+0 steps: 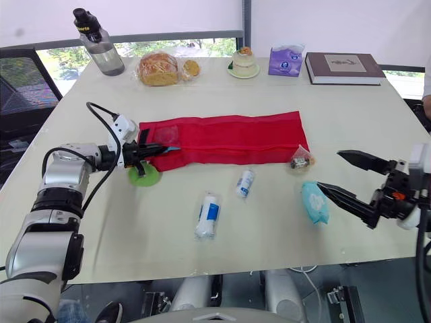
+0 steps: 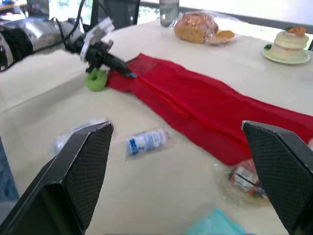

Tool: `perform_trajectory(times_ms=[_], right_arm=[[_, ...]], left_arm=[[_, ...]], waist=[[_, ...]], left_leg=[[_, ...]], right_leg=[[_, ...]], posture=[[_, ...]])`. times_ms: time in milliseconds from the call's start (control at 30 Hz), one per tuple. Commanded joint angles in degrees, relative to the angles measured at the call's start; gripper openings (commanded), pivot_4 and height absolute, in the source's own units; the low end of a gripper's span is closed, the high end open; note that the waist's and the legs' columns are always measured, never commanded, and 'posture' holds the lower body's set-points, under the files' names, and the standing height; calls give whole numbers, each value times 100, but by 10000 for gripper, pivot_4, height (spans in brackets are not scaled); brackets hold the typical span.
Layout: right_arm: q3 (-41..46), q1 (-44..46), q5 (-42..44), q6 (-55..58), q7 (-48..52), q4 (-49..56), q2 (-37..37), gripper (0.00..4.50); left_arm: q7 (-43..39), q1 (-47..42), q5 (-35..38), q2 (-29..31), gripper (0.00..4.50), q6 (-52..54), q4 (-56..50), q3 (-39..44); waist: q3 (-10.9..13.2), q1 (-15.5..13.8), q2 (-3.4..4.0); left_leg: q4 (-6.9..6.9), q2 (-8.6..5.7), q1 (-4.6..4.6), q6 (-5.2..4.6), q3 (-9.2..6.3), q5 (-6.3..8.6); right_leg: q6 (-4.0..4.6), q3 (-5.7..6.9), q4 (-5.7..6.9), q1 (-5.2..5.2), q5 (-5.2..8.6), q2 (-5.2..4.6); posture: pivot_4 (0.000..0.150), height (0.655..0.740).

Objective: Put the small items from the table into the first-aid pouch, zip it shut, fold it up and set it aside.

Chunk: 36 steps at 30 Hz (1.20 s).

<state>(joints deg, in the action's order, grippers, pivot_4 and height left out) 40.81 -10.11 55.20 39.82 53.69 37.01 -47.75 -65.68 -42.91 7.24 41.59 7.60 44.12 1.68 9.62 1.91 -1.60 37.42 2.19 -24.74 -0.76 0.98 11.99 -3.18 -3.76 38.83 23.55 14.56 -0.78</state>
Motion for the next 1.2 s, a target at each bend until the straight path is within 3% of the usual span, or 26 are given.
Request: perform_trajectory(times_ms=[33, 167, 233, 267, 300, 333, 367, 533, 567, 700, 800, 1067, 1200], right_arm=[[402, -86, 217, -76, 149, 38, -185, 44888], [480, -128, 386, -65, -95, 175, -144, 44888], [482, -190, 349, -108, -162, 220, -120, 45000], [478, -221, 321, -136, -193, 225, -107, 45000], [474, -247, 309, -160, -215, 232, -96, 45000], [468, -261, 312, -171, -277, 257, -78, 45000], [461, -267, 338, -174, -345, 285, -66, 45000], [427, -206, 209, -253, -686, 348, -39, 45000], [410, -192, 135, -290, -758, 347, -39, 45000], [371, -103, 53, -302, -1117, 350, -26, 45000], [316, -159, 76, -208, -1326, 456, -25, 45000], [-63, 8, 85, -236, -1808, 608, 52, 45000], [142, -139, 145, -214, -1841, 692, 50, 45000]], left_arm=[[38, -208, -39, 60, 0, -11, 58, 28], [-152, -280, -11, 61, 0, 146, 94, -12], [-182, -292, -21, 83, 6121, 196, 89, -17], [-217, -290, -37, 100, 11487, 210, 77, -33], [-271, -289, -38, 117, 12899, 215, 58, -44], [-348, -302, -17, 136, 18753, 260, 17, -48], [-433, -315, -3, 155, 20299, 286, -32, -58], [-519, -448, -80, 165, 42844, 208, -397, -179], [-556, -470, -52, 131, 44584, 237, -514, -201], [-664, -598, 21, -231, 44584, 370, -1093, -416], [-595, -887, -204, -649, 44584, 184, -917, -724], [203, -1975, -1561, -1513, 44584, -1646, 1313, -1770], [571, -2334, -1814, -1779, 44584, -2076, 2054, -1854]], waist=[[0, -4, 0], [1, 0, -1], [1, -3, -2], [1, -3, -2], [1, -3, -2], [1, -3, -2], [1, -3, -2], [1, -5, -2], [2, -9, -3], [2, -73, -4], [2, -132, -4], [4, -91, -9], [4, -95, -9]], left_leg=[[0, 0, 0, 0, 0, 0], [0, 0, -1, 0, 0, 0], [0, 0, -1, 0, 0, 0], [0, -1, -2, 0, 0, 0], [0, -1, -2, 0, 0, 0], [0, -1, -1, 0, 0, 0], [0, -1, -1, 0, 0, 0], [0, -1, -2, 0, 0, 0], [0, -1, -2, 0, 0, 0], [2, -4, -2, 0, 2, 0], [4, -6, -1, 0, 4, 0], [5, -7, -2, 0, 4, 0], [1, -6, -2, 0, 5, 0]], right_leg=[[0, 0, 0, 0, 0, 0], [0, 0, 0, 0, 0, 1], [0, 0, 0, 0, 0, 0], [0, 0, 0, 0, 0, -1], [0, 0, -1, 0, 0, -1], [0, -1, 0, 0, 0, -1], [0, -1, 0, 0, 0, -2], [0, -1, 0, 0, 0, -1], [0, -1, 0, 0, 0, -1], [0, -2, 0, -1, 0, -5], [0, -4, 0, -1, 0, -5], [-2, -12, 0, 1, 0, 3], [-1, -14, -2, 1, 0, 5]], posture=[[1500, 7400], [1500, 7400], [1500, 7400], [1500, 7400], [1500, 7400], [1500, 7400], [1500, 7400], [1500, 7400], [1500, 7400], [1500, 7400], [1500, 7400], [1500, 7400], [1500, 7400]])
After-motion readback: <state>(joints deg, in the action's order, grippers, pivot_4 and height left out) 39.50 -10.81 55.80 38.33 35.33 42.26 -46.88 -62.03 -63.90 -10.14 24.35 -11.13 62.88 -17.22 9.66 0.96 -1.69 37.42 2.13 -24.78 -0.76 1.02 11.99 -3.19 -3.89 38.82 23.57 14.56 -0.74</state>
